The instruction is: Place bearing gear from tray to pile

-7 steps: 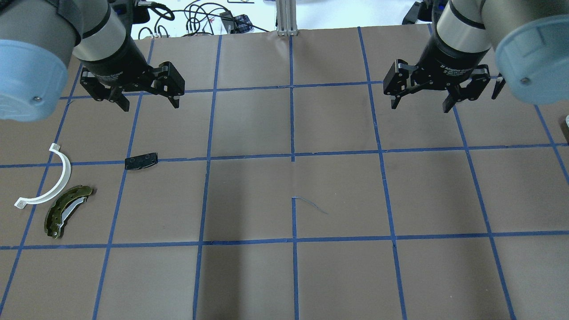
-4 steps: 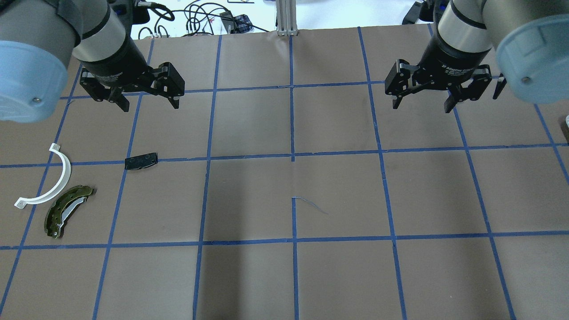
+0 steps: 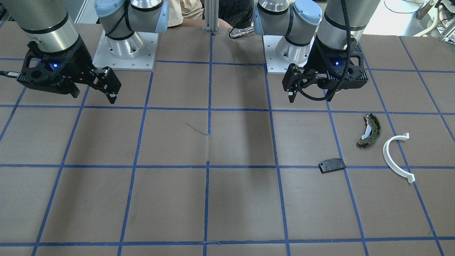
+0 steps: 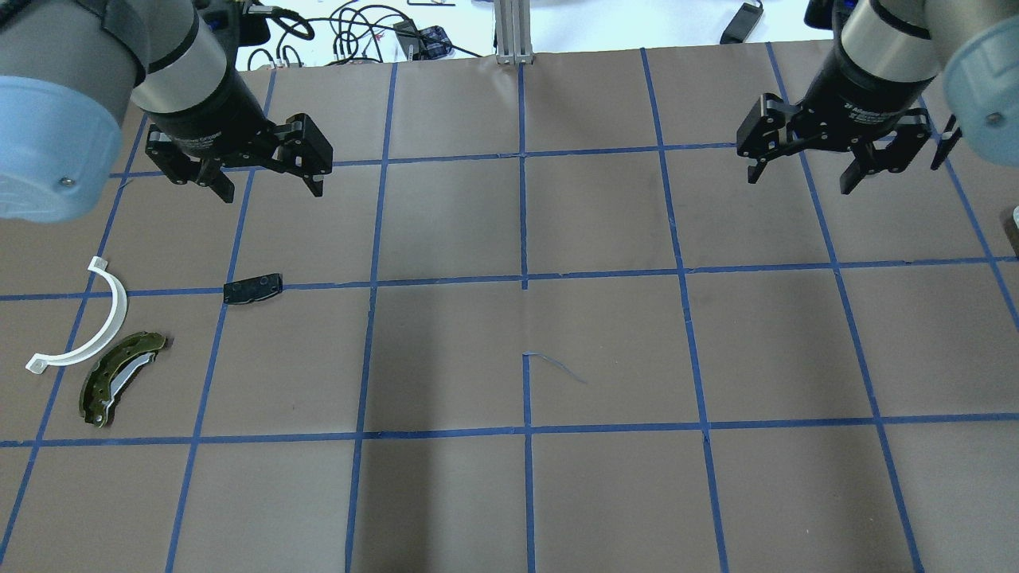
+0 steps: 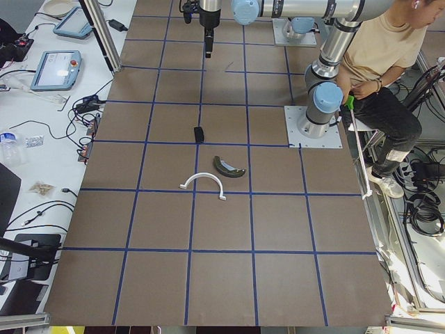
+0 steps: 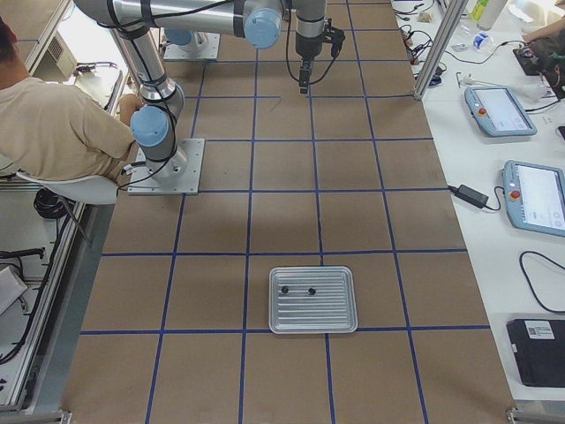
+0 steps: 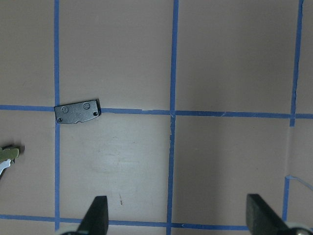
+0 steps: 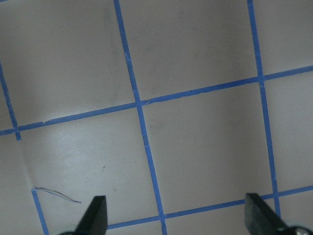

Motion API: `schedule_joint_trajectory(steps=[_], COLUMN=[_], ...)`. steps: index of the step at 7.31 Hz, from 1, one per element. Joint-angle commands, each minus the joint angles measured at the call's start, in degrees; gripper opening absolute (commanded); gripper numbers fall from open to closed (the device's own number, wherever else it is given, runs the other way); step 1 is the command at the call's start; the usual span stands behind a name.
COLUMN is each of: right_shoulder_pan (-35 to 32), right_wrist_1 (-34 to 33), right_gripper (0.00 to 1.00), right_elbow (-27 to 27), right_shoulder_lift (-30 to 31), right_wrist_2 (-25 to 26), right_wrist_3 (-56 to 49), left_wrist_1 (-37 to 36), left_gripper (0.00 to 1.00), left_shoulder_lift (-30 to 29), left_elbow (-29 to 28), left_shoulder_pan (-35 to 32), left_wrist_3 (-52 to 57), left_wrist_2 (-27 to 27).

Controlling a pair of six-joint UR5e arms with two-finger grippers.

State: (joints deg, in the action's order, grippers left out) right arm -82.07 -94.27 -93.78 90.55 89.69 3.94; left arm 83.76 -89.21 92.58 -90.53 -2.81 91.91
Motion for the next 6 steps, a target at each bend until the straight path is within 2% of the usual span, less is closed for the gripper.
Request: schedule_joint_trajectory(steps=[1,3,5,6], right_shoulder_pan=[7.67,16.89,24.81,28.24], right_wrist_1=[0.05,-0.73,-1.96,-6.32], right_gripper=[1.0,1.0,1.0,1.0], right_elbow=[0.0,0.0,0.52,0.61], right_shoulder_lift=[-1.5,-3.87,-7.91,-9.76], right_wrist_2=[-0.04,-0.31,-0.48,-0.31], right_wrist_3=[-7.58,-23.12,-33.49,-38.69], left_wrist_1=[0.0,0.0,-0.09,-0.09], left_gripper=[1.0,1.0,1.0,1.0], left_shoulder_lift=[0.0,0.0,0.0,0.18], left_elbow=[0.06,0.15,0.32,0.41], left_shoulder_pan=[0.0,0.0,0.0,0.0], left_wrist_3=[0.0,0.0,0.0,0.09], left_wrist_2=[0.02,0.02,0.02,0.02])
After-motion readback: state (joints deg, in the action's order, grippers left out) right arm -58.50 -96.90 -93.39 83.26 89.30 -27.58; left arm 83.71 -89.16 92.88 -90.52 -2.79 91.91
